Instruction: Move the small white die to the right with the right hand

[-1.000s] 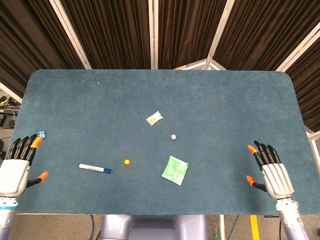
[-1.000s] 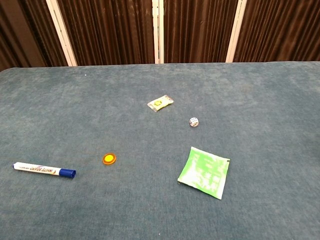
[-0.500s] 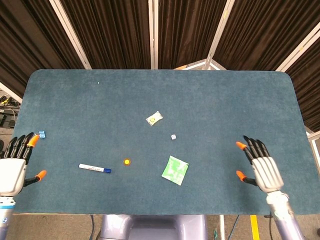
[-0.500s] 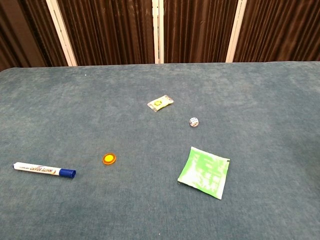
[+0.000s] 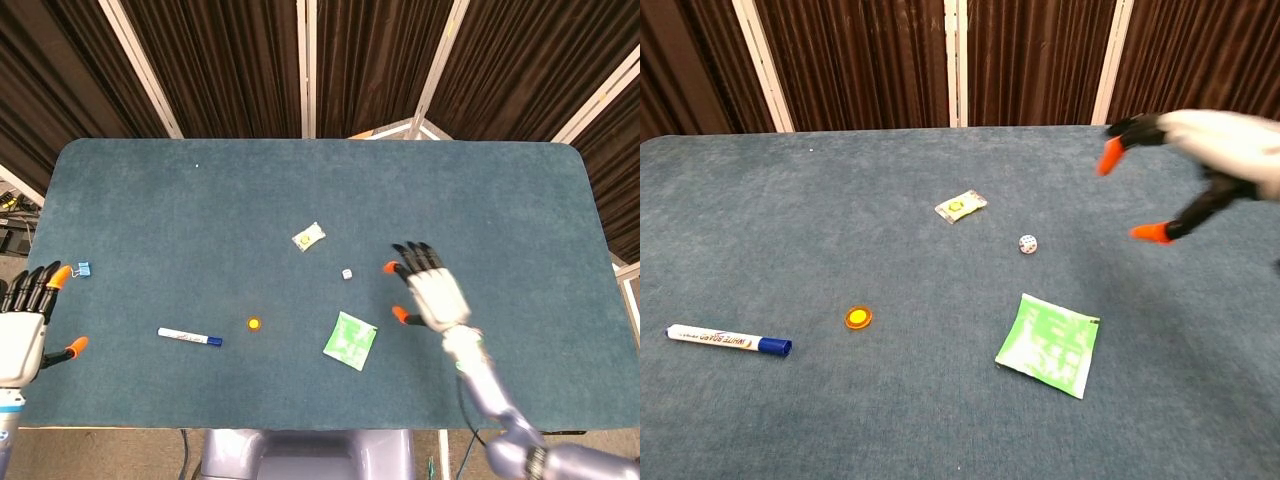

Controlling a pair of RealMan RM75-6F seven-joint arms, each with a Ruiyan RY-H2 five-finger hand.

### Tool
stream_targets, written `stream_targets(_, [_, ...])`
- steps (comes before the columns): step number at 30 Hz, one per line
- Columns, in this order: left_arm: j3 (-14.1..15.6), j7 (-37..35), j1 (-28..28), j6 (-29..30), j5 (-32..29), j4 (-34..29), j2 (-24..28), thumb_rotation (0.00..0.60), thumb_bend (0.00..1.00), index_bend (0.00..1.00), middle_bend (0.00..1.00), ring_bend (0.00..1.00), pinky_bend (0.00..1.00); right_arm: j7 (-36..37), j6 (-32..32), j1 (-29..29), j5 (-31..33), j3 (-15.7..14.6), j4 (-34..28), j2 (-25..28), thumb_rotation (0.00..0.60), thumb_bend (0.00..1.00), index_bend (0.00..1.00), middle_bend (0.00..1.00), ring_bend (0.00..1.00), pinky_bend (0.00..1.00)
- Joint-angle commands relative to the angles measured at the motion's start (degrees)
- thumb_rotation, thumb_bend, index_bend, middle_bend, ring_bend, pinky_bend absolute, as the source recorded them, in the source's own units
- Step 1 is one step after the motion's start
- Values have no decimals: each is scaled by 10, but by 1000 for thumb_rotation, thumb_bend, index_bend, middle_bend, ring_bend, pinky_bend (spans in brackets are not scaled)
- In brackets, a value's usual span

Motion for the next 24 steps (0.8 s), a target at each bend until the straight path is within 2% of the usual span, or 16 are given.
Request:
stream_targets(1, [-4,-7,-3,-9,-10,5,0,600,0,0,0,0,0,-47,-45,52,58,29,58,-62,600,165,351,106,0,0])
stream_targets(6, [-8,-12,-9,-19,-18,9,-1,600,0,0,0,0,0,-61,-78,98,105,45,132,-127,600,179,368,120,0,0])
stream_targets(11, [-9,-18,-10,-22,-23,11,0,600,0,0,0,0,0,-64,-96,128,129,52,191,-164,600,200,396,134,0,0])
stream_targets(17, [-9,-25,-13,-25,-23,13,0,600,0,0,0,0,0,-73,-110,157,159,61,239,-193,600,200,403,141,0,0])
stream_targets(24, [-10,-28,-13,-25,-25,14,1,600,0,0,0,0,0,-84,-112,169,187,64,266,-205,600,196,420,145,0,0])
